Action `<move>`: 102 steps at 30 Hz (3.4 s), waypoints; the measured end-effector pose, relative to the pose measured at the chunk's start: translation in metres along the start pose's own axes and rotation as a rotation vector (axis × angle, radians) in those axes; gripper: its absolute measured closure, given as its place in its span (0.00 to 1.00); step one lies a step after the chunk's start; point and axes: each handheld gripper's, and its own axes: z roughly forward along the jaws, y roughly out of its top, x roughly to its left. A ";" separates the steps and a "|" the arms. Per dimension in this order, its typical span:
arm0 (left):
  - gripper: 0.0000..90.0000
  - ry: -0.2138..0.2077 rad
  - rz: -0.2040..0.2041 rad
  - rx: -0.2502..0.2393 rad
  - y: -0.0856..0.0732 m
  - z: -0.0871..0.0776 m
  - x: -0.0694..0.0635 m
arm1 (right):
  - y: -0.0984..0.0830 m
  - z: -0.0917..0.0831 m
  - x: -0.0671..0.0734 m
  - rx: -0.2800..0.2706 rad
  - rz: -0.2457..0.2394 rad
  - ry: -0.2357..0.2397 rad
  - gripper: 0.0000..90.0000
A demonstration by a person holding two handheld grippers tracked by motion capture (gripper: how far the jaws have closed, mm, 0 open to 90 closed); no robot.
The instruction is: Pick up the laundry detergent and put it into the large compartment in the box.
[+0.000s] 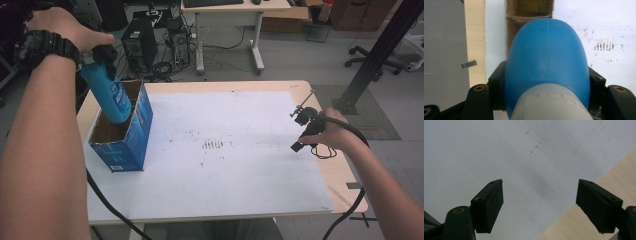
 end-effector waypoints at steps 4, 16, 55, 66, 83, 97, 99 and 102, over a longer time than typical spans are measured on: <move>0.42 0.005 -0.006 0.002 0.000 0.002 0.003 | 0.000 0.001 0.000 0.002 0.000 0.001 0.25; 0.42 0.006 -0.022 0.008 -0.002 0.004 0.012 | 0.001 0.002 0.002 0.003 -0.001 0.003 0.25; 0.42 0.005 -0.022 0.045 0.001 0.031 0.017 | -0.001 0.008 0.003 0.011 0.004 0.009 0.25; 0.42 0.009 -0.017 0.052 0.002 0.044 0.018 | 0.000 0.010 0.004 0.015 0.004 0.012 0.25; 0.42 0.003 -0.009 0.079 0.003 0.069 0.022 | 0.001 0.013 0.004 0.023 0.003 0.011 0.25; 0.42 -0.001 -0.010 0.095 0.004 0.081 0.021 | 0.000 0.014 0.004 0.028 0.005 0.014 0.25; 0.42 0.002 -0.009 0.094 0.004 0.082 0.021 | 0.000 0.015 0.004 0.030 0.005 0.013 0.25; 0.42 0.004 -0.003 0.095 0.004 0.083 0.021 | -0.001 0.015 0.003 0.032 0.005 0.012 0.25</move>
